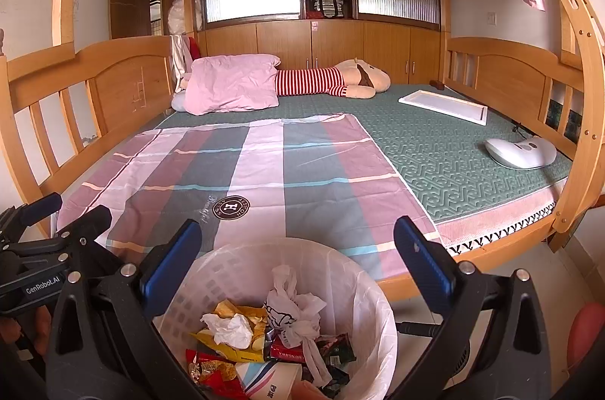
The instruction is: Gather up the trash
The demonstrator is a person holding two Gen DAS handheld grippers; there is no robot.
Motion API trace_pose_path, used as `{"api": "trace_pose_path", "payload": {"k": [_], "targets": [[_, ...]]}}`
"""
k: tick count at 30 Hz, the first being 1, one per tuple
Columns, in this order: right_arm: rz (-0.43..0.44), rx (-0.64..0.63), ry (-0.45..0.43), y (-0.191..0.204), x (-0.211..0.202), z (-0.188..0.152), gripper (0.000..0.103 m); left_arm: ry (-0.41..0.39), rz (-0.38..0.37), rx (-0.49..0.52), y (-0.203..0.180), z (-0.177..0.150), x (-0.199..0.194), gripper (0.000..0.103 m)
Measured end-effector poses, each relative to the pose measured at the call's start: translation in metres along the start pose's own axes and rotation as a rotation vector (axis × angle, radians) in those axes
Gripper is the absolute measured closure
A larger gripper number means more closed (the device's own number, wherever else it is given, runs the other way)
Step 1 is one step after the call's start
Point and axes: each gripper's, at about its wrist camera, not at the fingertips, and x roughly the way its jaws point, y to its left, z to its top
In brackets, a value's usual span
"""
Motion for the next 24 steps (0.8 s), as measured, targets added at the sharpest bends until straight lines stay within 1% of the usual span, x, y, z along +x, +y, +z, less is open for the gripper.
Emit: {"api": "trace_pose_path", "payload": {"k": [24], "targets": [[-0.002, 0.002, 0.006, 0.0, 0.0028, -0.0044, 0.004, 0.022, 0.005, 0.004, -0.0014, -0.0022, 0.0032, 0.004]]}}
